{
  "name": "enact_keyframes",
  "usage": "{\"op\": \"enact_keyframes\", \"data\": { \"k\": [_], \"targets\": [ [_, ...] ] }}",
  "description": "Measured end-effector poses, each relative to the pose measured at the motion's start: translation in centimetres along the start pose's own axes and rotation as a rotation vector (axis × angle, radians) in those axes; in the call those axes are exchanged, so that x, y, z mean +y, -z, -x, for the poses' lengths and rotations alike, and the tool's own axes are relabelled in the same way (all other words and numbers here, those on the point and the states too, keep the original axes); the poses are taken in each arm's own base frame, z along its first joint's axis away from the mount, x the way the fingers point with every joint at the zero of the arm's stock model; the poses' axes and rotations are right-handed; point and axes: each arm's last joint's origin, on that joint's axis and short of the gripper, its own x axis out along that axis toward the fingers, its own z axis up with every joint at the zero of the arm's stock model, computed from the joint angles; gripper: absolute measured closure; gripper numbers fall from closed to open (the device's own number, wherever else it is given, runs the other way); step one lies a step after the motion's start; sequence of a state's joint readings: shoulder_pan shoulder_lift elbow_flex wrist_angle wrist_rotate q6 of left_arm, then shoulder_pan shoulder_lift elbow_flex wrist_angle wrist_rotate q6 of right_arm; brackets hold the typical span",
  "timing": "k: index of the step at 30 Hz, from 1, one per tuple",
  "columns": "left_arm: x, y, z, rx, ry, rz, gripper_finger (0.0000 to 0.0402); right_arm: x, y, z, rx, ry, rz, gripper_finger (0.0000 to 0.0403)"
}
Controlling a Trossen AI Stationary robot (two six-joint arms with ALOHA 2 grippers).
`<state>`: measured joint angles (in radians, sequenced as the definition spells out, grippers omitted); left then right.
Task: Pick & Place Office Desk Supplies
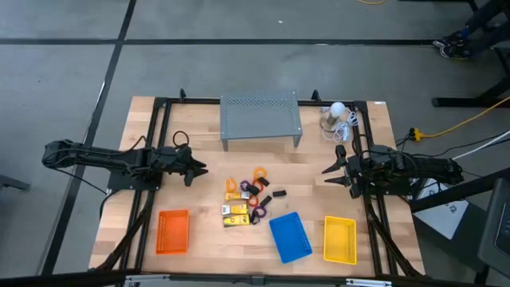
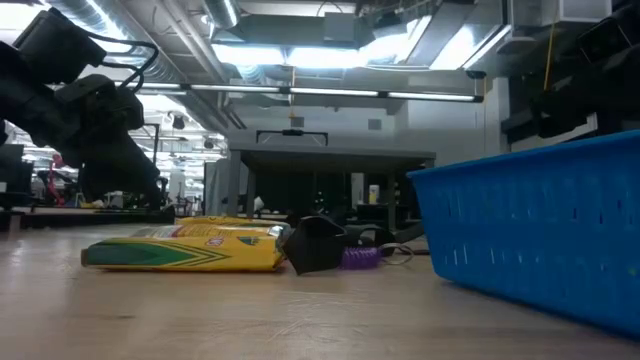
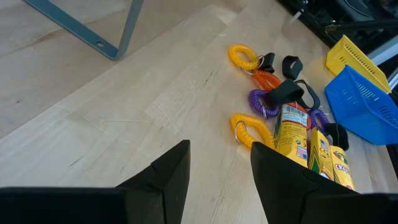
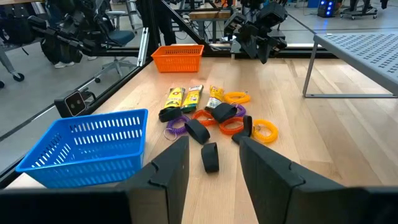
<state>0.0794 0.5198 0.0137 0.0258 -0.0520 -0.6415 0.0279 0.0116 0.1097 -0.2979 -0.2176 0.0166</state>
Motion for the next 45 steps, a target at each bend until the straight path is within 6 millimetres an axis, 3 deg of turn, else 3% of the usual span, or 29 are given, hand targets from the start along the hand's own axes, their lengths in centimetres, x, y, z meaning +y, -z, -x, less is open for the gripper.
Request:
{"op": "enact_keyframes", "data": {
  "k": [38,42,45],
  "targets": [
    [0.0,-0.1,0.0,-0.008,-0.003,0.0,0.0235,0.0,0.0,0.0,0.0,0.0,0.0,0.026],
    [-0.6,-1.6,0.2,-0.24,-0.041,-0.047,0.0235,0.0,0.0,0.0,0.0,0.0,0.0,0.026],
    [-2.3,-4.2,1.3,-0.544,0.097,-0.073,0.0235,0.0,0.0,0.0,0.0,0.0,0.0,0.0259]
  ]
}}
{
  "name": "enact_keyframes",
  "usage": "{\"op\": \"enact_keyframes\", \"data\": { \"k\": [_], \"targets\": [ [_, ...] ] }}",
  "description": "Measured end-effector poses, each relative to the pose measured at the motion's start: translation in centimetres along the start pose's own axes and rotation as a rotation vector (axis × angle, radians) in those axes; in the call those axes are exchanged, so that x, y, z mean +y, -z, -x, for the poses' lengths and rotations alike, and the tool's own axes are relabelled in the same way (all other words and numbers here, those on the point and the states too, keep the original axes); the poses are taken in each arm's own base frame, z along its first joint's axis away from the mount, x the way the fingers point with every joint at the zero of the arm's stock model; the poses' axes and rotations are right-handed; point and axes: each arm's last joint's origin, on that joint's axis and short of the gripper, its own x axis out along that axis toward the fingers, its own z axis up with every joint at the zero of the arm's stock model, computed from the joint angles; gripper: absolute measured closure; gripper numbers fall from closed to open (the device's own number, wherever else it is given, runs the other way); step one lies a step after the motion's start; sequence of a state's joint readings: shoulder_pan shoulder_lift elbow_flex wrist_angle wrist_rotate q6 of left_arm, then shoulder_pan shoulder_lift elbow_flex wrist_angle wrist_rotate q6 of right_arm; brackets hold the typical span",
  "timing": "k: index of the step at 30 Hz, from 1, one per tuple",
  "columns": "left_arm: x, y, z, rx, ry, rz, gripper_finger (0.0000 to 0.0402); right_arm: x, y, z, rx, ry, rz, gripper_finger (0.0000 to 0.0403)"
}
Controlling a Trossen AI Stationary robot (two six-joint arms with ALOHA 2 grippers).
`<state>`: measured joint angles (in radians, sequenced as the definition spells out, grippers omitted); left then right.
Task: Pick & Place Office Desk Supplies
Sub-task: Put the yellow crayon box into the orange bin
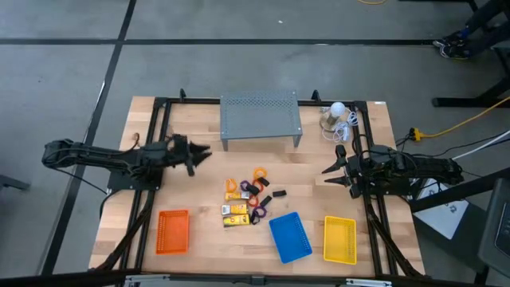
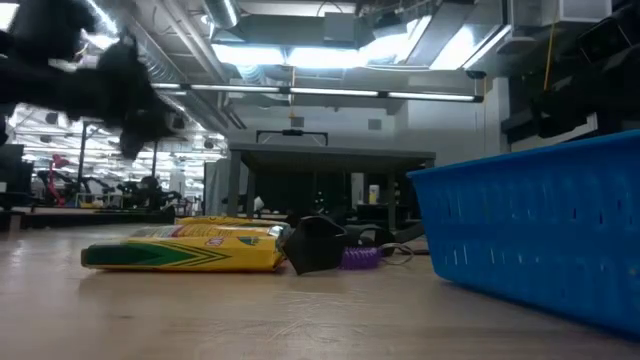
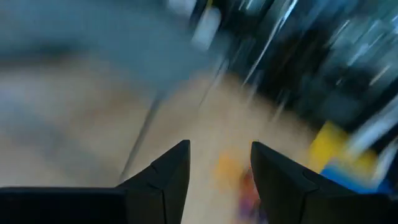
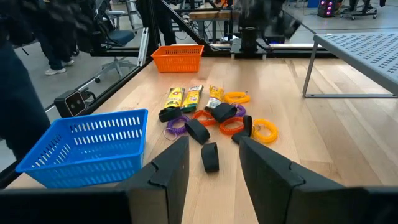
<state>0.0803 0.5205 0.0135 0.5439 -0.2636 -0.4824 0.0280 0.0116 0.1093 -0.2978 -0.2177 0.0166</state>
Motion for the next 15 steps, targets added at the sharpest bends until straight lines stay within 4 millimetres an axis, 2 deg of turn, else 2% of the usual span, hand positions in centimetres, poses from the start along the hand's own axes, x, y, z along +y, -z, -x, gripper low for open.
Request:
{"op": "enact_keyframes", "data": {
  "k": [2,6,10,15],
  "targets": [
    [-1.0,-2.1,0.3,-0.22,0.097,0.012,0.0235,0.0,0.0,0.0,0.0,0.0,0.0,0.0259],
    [-2.2,-5.1,1.8,-0.524,0.277,0.013,0.0235,0.0,0.0,0.0,0.0,0.0,0.0,0.0259],
    [-3.1,-6.6,3.5,-0.692,0.492,-0.036,0.0235,0.0,0.0,0.0,0.0,0.0,0.0,0.0259],
    [-3.3,-7.2,4.5,-0.768,0.591,-0.06,0.0235,0.0,0.0,0.0,0.0,0.0,0.0,0.0259]
  ]
}}
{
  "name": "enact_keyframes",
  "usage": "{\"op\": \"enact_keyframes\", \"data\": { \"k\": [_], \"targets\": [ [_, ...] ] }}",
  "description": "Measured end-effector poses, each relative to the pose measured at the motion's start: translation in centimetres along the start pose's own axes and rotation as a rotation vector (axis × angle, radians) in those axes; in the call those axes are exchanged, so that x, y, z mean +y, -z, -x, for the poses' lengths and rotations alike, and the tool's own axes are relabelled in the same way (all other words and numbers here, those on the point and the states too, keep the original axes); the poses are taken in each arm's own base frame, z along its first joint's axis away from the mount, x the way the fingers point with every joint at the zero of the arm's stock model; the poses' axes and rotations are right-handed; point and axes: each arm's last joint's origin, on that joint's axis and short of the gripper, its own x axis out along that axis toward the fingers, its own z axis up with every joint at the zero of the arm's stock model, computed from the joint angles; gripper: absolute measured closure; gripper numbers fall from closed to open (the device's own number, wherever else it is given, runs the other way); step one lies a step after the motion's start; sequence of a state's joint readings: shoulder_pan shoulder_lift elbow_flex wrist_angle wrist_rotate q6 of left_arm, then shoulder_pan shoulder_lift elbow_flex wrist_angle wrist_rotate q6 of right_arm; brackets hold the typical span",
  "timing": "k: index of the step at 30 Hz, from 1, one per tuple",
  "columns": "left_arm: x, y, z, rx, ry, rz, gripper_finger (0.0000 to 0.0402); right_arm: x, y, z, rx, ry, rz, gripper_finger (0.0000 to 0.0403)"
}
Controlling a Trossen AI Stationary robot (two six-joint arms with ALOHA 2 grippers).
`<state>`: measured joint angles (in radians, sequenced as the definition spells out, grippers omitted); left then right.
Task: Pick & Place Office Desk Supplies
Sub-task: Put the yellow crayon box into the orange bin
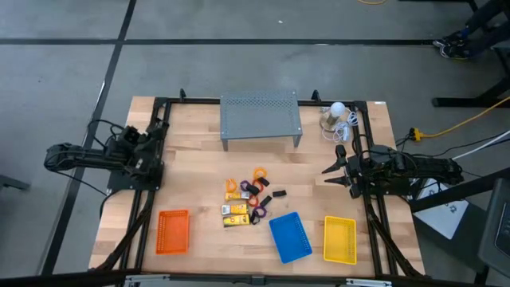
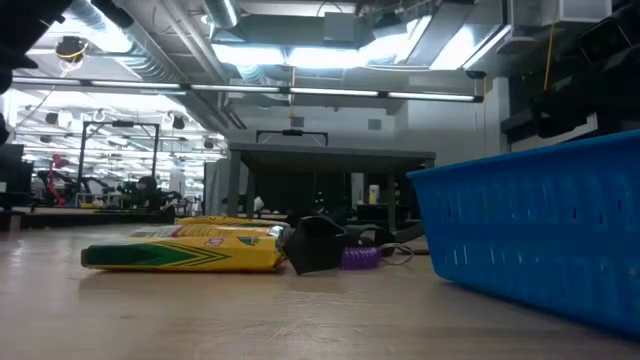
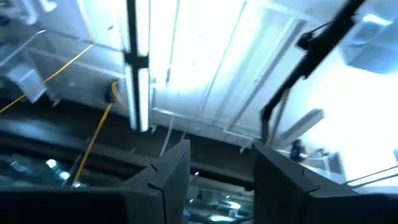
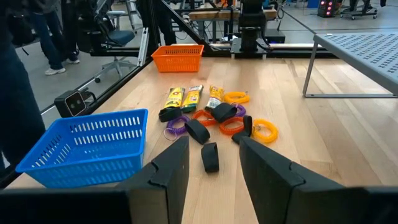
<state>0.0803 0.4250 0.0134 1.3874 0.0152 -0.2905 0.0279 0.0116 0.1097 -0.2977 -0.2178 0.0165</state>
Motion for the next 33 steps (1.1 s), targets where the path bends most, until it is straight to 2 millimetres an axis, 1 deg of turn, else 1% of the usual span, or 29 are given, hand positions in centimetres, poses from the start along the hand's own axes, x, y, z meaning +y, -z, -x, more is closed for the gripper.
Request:
{"op": "enact_keyframes", "data": {
  "k": [4,11,16,20,23,25,29,31,33],
  "targets": [
    [-0.1,-0.1,0.0,0.0,0.022,-0.038,0.0235,0.0,0.0,0.0,0.0,0.0,0.0,0.0259],
    [0.1,0.1,0.0,0.013,-0.029,-0.127,0.0235,0.0,0.0,0.0,-0.001,0.001,0.019,0.0259],
    [0.4,0.2,0.0,0.01,-0.107,-0.053,0.0235,-0.4,-0.1,0.0,0.017,0.129,0.392,0.0259],
    [0.4,0.2,0.0,-0.001,-0.116,0.036,0.0235,-0.7,-0.1,0.1,0.059,0.243,0.558,0.0259],
    [0.6,0.3,0.1,-0.004,-0.177,0.076,0.0235,-1.1,-0.2,0.2,0.085,0.375,0.576,0.0259],
    [0.7,0.4,0.1,-0.003,-0.191,0.086,0.0235,-1.2,-0.6,0.3,0.064,0.445,0.572,0.0259],
    [0.8,0.8,0.1,0.042,-0.21,0.086,0.0235,-1.2,-1.2,0.3,0.005,0.459,0.59,0.0259],
    [0.9,1.1,0.2,0.055,-0.242,0.14,0.0235,-1.1,-1.7,0.4,-0.036,0.463,0.643,0.0259],
    [1.1,1.3,0.2,0.055,-0.284,0.202,0.0235,-1.0,-2.5,0.5,-0.144,0.44,0.608,0.0259]
  ]
}}
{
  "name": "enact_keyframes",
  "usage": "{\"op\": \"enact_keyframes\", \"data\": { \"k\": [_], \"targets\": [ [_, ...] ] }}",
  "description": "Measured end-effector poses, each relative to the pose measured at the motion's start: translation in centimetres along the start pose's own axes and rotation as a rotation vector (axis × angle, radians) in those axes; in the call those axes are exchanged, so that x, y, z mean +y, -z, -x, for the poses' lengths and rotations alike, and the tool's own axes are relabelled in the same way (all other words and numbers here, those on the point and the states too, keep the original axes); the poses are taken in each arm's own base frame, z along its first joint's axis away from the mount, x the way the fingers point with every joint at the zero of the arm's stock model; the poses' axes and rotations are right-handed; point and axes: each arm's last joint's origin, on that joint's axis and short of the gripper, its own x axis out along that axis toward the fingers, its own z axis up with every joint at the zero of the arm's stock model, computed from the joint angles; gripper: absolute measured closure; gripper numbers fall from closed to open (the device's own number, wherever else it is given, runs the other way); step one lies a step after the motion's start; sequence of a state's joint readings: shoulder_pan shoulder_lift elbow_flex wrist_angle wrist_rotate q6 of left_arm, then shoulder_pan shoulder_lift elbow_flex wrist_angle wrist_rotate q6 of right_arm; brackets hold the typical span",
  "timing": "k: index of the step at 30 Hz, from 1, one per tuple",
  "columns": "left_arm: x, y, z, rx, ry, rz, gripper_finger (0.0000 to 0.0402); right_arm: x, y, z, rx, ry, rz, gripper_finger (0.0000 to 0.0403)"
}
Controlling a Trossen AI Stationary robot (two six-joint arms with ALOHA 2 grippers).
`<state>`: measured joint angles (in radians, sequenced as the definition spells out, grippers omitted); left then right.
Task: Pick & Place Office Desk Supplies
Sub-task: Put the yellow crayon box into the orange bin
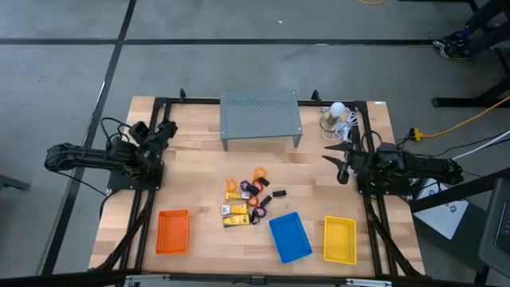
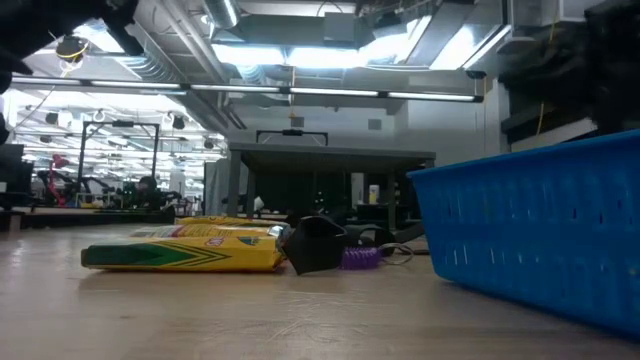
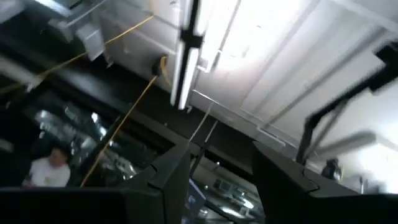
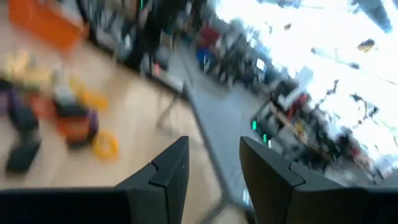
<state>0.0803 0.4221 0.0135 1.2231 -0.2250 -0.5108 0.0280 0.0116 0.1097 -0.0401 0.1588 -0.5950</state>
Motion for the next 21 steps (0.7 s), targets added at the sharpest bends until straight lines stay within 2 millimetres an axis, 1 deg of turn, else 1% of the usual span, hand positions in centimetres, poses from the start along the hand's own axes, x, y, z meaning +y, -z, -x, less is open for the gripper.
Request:
{"op": "enact_keyframes", "data": {
  "k": [2,5,8,11,13,14,17,19,21],
  "targets": [
    [0.1,0.1,0.0,0.001,-0.029,0.025,0.0235,-0.4,-1.0,0.1,-0.127,-0.011,-0.14,0.0259],
    [0.2,0.1,0.0,0.001,-0.037,0.039,0.0235,-1.1,-1.9,0.1,-0.237,0.03,-0.259,0.0259],
    [-0.1,-0.2,-0.3,-0.016,-0.029,0.054,0.0235,-2.0,-3.1,0.3,-0.379,0.097,-0.417,0.0259],
    [-1.2,-1.4,-1.6,-0.063,0.017,0.064,0.0235,-3.2,-4.1,0.6,-0.509,0.246,-0.688,0.026],
    [-2.0,-2.3,-2.7,-0.081,0.053,0.049,0.0235,-3.8,-4.3,0.6,-0.537,0.373,-0.851,0.026],
    [-2.5,-2.7,-3.4,-0.077,0.068,0.039,0.0235,-3.9,-4.2,0.4,-0.527,0.409,-0.888,0.026],
    [-3.4,-3.2,-5.7,0.019,0.042,-0.008,0.0235,-3.6,-4.0,-0.8,-0.461,0.405,-0.912,0.026],
    [-3.8,-3.0,-7.3,0.15,-0.03,-0.045,0.0235,-3.6,-4.2,-1.6,-0.449,0.373,-1.023,0.026],
    [-3.9,-2.7,-8.6,0.317,-0.144,-0.077,0.0235,-3.6,-4.4,-2.4,-0.444,0.345,-1.18,0.026]
  ]
}}
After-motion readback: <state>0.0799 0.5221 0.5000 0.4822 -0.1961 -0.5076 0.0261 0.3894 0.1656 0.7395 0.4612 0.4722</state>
